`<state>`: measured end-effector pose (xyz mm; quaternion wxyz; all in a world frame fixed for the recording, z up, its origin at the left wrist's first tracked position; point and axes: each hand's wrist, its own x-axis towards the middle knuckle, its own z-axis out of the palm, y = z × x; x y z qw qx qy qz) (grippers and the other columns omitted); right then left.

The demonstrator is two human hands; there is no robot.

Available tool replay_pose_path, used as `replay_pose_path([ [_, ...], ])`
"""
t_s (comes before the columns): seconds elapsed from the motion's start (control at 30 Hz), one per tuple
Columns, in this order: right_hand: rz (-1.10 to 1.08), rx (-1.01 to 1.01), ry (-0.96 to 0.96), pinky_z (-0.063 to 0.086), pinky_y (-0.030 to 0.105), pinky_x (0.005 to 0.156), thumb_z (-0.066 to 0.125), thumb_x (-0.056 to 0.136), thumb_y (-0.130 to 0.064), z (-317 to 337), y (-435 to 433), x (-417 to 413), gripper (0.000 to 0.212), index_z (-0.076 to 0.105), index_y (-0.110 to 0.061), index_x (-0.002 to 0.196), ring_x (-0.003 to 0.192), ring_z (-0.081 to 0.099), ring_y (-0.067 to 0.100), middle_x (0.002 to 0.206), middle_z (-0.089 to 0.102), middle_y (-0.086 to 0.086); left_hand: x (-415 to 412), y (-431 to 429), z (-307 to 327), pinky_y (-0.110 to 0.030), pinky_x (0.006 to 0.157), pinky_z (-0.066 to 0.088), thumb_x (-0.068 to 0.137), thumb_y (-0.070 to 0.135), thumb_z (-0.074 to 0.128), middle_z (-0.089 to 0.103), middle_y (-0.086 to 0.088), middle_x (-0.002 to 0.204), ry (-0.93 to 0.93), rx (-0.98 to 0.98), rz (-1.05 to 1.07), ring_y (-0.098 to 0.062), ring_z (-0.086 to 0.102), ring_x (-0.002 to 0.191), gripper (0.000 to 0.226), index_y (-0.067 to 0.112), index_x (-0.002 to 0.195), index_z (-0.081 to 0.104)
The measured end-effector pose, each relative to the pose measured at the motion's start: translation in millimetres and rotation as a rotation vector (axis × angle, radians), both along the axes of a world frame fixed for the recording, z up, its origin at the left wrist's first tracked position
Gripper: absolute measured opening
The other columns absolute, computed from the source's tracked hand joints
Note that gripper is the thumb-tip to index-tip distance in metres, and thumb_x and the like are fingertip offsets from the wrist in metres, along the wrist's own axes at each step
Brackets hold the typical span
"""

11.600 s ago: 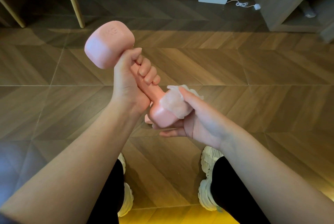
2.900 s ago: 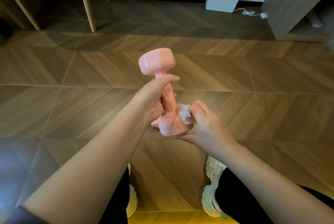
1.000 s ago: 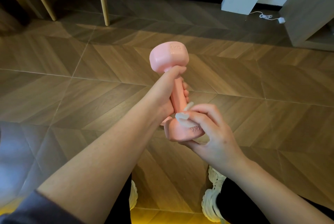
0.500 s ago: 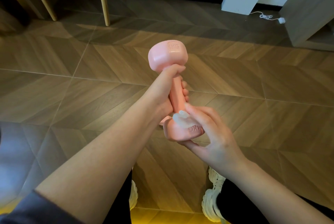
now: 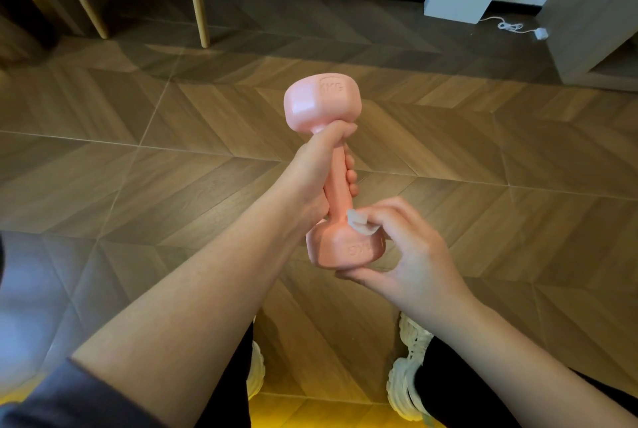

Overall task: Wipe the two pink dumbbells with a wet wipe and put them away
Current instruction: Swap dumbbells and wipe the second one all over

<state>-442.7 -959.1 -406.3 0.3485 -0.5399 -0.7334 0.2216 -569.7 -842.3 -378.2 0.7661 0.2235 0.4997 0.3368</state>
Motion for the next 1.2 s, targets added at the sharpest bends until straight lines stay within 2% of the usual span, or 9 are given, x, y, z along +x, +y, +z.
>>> replay_pose_path([
  [0.1,0.045,0.085,-0.03,0.046,0.014,0.087,0.092,0.065,-0.02,0,-5,-3,0.065,0.061,-0.013,0.121,0.108,0.055,0.009,0.117,0.056,0.002,2,-1,1,-0.025,0.045,0.031,0.09,0.027,0.059,0.041,0.002,0.053,-0.016,-0.018,-0.011,-0.015,0.037,0.049,0.03,0.017,0.067,0.043],
  [0.17,0.043,0.09,0.004,0.046,0.014,0.088,0.092,0.065,-0.021,1,-6,-1,0.067,0.057,-0.015,0.123,0.111,0.056,0.007,0.118,0.057,0.0,2,-1,2,-0.024,0.045,0.03,0.09,0.027,0.058,0.04,0.002,0.052,-0.032,-0.029,-0.005,-0.014,0.036,0.047,0.03,0.017,0.067,0.042],
  [0.37,0.024,0.024,-0.027,0.049,0.026,0.086,0.091,0.067,-0.027,3,-2,-4,0.056,0.068,-0.013,0.116,0.109,0.057,0.013,0.116,0.056,0.0,2,-1,2,-0.024,0.044,0.031,0.089,0.024,0.06,0.041,0.001,0.052,-0.036,0.01,-0.003,-0.015,0.037,0.044,0.029,0.016,0.066,0.044],
  [0.6,-0.059,-0.05,-0.002,0.036,0.003,0.08,0.094,0.054,-0.038,3,-1,0,0.065,0.056,-0.027,0.105,0.096,0.048,-0.015,0.102,0.054,-0.022,2,-1,1,-0.024,0.044,0.029,0.09,0.022,0.058,0.039,0.0,0.051,-0.055,0.037,0.01,-0.015,0.035,0.044,0.03,0.016,0.066,0.042],
  [0.7,-0.012,0.077,0.0,0.039,0.009,0.087,0.094,0.06,-0.026,1,-3,-1,0.061,0.061,-0.012,0.109,0.101,0.054,0.003,0.108,0.059,0.0,4,-3,2,-0.024,0.044,0.028,0.091,0.022,0.056,0.038,0.001,0.051,-0.073,0.015,0.011,-0.014,0.033,0.044,0.029,0.016,0.067,0.04],
  [0.77,0.018,0.136,-0.027,0.042,0.013,0.09,0.094,0.062,-0.023,0,-3,-1,0.059,0.063,-0.007,0.109,0.102,0.058,0.012,0.109,0.06,0.005,4,-3,3,-0.024,0.043,0.027,0.091,0.022,0.056,0.038,0.001,0.052,-0.067,0.016,-0.003,-0.014,0.032,0.044,0.029,0.016,0.067,0.04],
  [0.93,-0.062,-0.029,-0.024,0.038,0.004,0.078,0.095,0.053,-0.04,2,-1,-1,0.068,0.061,-0.014,0.105,0.092,0.049,-0.01,0.102,0.056,-0.008,3,-3,5,-0.024,0.043,0.027,0.092,0.021,0.055,0.036,0.001,0.052,-0.048,0.036,-0.024,-0.015,0.031,0.043,0.029,0.016,0.067,0.039],
  [1.1,-0.002,0.124,-0.021,0.042,0.012,0.088,0.096,0.057,-0.027,3,-3,0,0.064,0.063,-0.002,0.105,0.101,0.058,0.011,0.106,0.061,0.006,3,-4,8,-0.023,0.043,0.025,0.091,0.02,0.051,0.034,0.002,0.052,-0.107,0.015,-0.027,-0.013,0.029,0.042,0.028,0.017,0.067,0.038],
  [1.2,-0.033,-0.003,0.009,0.039,0.007,0.082,0.095,0.055,-0.037,2,-2,2,0.067,0.06,-0.01,0.106,0.094,0.054,0.0,0.105,0.056,-0.006,2,-4,10,-0.024,0.044,0.024,0.09,0.019,0.052,0.033,0.002,0.05,-0.129,0.038,-0.043,-0.013,0.029,0.04,0.029,0.017,0.065,0.038],
])
